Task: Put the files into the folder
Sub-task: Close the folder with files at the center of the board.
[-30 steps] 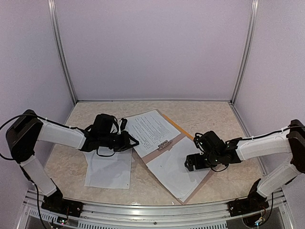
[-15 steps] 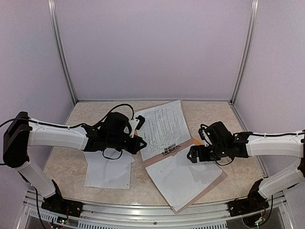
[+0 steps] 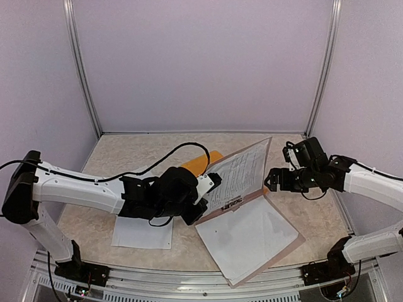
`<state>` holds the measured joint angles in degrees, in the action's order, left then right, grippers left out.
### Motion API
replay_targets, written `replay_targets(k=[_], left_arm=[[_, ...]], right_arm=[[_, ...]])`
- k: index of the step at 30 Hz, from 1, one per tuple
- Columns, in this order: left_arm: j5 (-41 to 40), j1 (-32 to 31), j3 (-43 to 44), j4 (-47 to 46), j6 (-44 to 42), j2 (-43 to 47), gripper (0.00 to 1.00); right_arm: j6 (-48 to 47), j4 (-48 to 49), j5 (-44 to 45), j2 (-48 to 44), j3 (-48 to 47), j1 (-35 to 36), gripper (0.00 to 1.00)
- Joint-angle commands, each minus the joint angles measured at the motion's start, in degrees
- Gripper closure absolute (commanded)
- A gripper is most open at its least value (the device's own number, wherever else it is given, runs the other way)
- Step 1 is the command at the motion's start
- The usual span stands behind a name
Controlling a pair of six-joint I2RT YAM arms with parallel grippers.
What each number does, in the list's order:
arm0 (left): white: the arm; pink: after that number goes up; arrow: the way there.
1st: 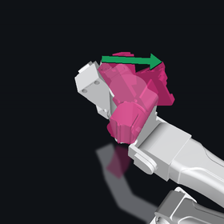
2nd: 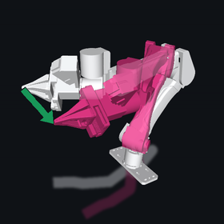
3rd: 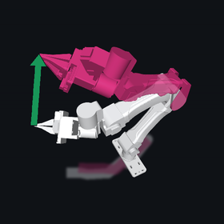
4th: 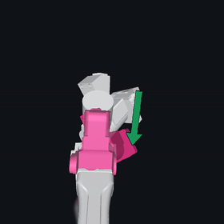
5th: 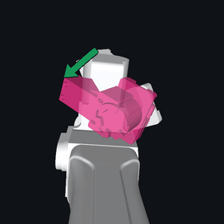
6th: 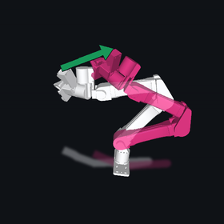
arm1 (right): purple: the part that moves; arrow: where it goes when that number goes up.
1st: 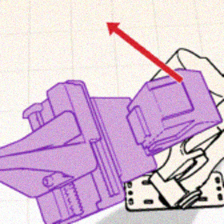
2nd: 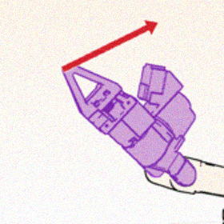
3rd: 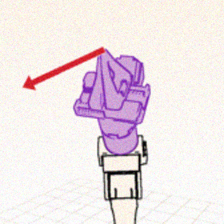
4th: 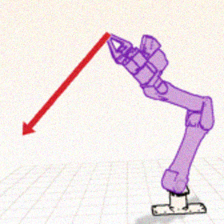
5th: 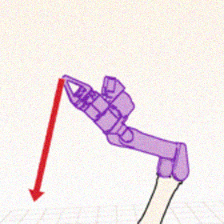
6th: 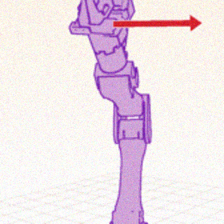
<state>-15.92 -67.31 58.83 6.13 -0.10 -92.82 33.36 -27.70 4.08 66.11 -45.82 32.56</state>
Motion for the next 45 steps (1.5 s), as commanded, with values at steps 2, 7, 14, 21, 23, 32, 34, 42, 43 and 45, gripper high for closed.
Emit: replay_targets(k=[2, 7, 14, 21, 23, 32, 34, 42, 43, 45], left_arm=[[1.7, -4.46, 2.89, 11.36, -4.61, -2.93, 0.88], [1.88, -9.64, 5.53, 14.69, -5.31, -7.22, 0.76], [1.96, -13.71, 8.28, 16.36, -5.0, -10.39, 0.68], [2.37, -14.77, 9.87, 14.66, -5.91, -11.09, 0.66], [2.41, -14.86, 10.19, 14.31, -6.14, -11.16, 0.66], [0.7, -17.4, 10.64, 18.48, -4.87, -10.34, 0.66], [0.55, -18.08, 10.9, 20.05, -3.88, -9.95, 0.66], [0.61, -19.31, 10.69, 24.77, 1.02, -8.11, 0.66], [0.81, -19.35, 10.41, 25.07, 1.7, -7.46, 0.66], [1.21, -19.35, 9.53, 25.16, 2.57, -5.86, 0.66]], right_arm=[[-3.04, -5.53, 0.97, -2.16, -3.0, -2.66, 0.01], [-4.45, -8.45, 1.99, -3.71, -4.25, -4.13, 0.01], [-4.99, -13.81, 4.79, -7.67, -6.05, -5.39, 0.01], [-3.0, -20.63, 7.35, -12.99, -8.57, -5.4, 0.01], [-2.45, -21.85, 7.89, -14.15, -9.05, -5.39, 0.01], [-2.49, -27.28, 10.44, -16.22, -15.13, -5.36, 0.02], [-2.51, -27.76, 10.36, -16.48, -16.3, -5.4, 0.02], [-2.86, -26.97, 7.54, -16.54, -15.44, -5.27, 0.02], [-2.87, -26.44, 7.25, -16.46, -14.91, -5.22, 0.02], [-2.87, -25.67, 6.97, -16.37, -13.65, -5.05, 0.02]])
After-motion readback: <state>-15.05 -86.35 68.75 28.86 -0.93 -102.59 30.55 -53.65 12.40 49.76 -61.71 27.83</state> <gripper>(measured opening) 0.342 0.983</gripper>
